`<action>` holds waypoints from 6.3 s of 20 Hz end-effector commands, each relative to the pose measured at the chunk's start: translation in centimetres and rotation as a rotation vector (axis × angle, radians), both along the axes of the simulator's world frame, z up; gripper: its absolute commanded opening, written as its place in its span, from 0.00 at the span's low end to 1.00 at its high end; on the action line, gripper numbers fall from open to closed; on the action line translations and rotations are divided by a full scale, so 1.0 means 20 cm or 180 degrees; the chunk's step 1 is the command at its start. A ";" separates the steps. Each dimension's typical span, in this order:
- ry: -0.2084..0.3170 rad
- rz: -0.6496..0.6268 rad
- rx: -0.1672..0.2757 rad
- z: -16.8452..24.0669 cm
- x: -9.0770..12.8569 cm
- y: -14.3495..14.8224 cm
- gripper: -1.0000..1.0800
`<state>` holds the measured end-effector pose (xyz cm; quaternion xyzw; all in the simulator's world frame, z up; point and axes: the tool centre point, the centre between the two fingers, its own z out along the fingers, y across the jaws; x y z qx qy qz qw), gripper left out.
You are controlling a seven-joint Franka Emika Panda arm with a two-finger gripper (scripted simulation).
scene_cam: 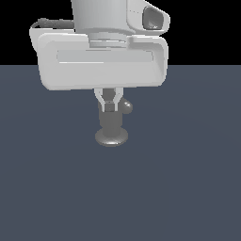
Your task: Turn on the faucet by rotating a designated handle.
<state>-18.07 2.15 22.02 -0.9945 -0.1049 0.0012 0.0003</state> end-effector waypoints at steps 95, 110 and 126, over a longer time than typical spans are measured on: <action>-0.0052 0.0060 0.0015 0.04 1.20 -0.84 0.00; -0.0037 0.0033 0.0010 0.03 1.41 -0.78 0.00; -0.0023 0.0009 0.0005 0.02 1.60 -0.73 0.00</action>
